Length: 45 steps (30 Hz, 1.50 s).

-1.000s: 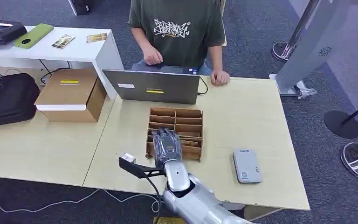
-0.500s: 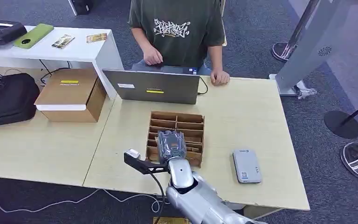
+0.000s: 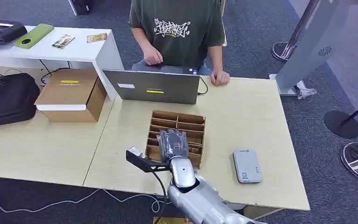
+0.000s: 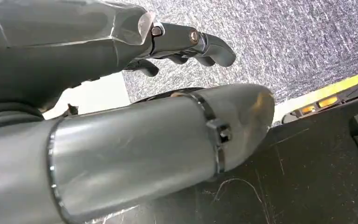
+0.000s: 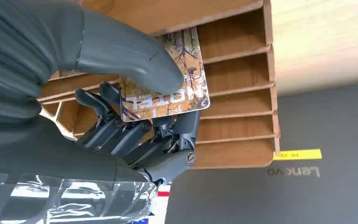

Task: Pass the card to the sensor for recognition and then transmit it.

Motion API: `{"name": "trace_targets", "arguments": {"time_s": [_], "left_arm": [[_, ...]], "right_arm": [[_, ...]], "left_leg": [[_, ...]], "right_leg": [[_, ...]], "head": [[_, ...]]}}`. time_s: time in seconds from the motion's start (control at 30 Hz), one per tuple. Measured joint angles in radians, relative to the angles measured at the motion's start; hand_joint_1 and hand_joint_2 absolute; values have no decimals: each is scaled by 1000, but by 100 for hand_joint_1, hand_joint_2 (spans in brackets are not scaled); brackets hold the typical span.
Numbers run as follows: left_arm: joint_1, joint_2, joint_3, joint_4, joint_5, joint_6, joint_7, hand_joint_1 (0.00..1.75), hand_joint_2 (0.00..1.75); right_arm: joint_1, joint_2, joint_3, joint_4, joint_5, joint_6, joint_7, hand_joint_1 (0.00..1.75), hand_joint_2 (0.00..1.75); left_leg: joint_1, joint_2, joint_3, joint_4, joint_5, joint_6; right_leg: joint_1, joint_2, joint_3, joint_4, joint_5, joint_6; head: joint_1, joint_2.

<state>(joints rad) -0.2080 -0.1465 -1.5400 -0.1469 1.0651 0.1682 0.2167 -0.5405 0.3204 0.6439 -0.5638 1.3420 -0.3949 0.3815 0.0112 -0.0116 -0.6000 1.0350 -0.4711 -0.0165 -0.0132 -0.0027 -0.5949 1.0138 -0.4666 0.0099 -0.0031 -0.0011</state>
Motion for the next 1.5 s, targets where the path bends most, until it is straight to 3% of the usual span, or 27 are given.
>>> {"name": "trace_targets", "arguments": {"time_s": [0.3,0.5,0.8,1.1,1.27,1.5], "left_arm": [[2,0,0,0,-16,1,-4,0,0],[9,0,0,0,-30,2,-10,0,0],[14,0,0,0,-30,19,-19,0,0],[15,0,0,0,-36,20,-14,0,0],[14,0,0,0,-33,22,-1,0,0],[14,-4,0,0,-43,24,1,0,0]], "right_arm": [[21,-4,-48,-111,11,-108,-36,175,175],[62,-21,-112,-287,18,-146,-60,175,175],[166,-56,-248,-563,-69,-277,-152,175,175],[234,-57,-509,-724,-206,-283,-310,175,175],[241,-55,-617,-745,-239,-283,-347,175,175],[220,-46,-702,-743,-230,-282,-366,175,175]], "left_leg": [[0,0,0,0,0,0],[0,0,0,0,0,0],[0,0,0,0,0,0],[0,0,0,1,0,0],[0,0,0,1,0,0],[0,0,0,1,0,0]], "right_leg": [[0,0,-1,0,0,0],[0,0,-1,0,0,0],[0,0,-1,-1,0,0],[0,0,0,-1,0,0],[0,0,0,-1,0,0],[0,0,0,-1,0,0]], "head": [[0,0],[0,0],[0,0],[0,0],[0,0],[0,0]]}}
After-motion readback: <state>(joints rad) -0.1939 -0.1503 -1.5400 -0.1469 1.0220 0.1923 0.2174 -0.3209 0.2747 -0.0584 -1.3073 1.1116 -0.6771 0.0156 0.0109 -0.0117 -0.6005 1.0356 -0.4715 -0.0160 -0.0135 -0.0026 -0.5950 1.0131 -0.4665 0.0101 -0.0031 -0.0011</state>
